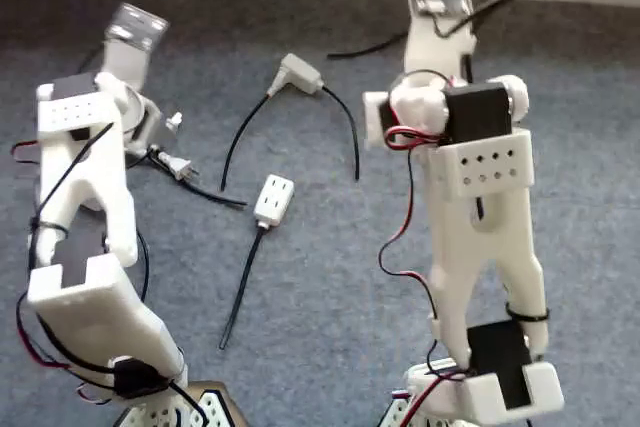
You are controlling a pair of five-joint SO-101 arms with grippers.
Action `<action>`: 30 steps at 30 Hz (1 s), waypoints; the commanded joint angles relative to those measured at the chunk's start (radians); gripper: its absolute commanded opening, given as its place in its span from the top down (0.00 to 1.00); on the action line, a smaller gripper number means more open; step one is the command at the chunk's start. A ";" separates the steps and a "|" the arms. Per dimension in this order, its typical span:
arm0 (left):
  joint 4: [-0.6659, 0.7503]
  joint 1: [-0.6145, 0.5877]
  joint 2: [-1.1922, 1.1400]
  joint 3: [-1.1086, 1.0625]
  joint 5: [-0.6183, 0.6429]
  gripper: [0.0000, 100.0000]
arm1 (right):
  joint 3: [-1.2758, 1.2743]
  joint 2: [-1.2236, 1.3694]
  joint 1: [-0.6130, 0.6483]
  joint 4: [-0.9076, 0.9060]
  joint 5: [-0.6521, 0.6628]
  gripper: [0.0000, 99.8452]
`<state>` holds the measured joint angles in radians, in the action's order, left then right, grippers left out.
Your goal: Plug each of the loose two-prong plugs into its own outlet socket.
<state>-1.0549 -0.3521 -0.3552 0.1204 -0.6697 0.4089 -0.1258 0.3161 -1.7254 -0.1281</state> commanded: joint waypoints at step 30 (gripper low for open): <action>0.012 0.090 -0.357 0.346 -0.118 0.88 | -1.457 -0.613 -0.050 0.704 0.055 0.64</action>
<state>-1.0518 -0.3122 -0.7250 0.4319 -0.7864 -1.0518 -0.7672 0.2593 -1.0518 -0.0621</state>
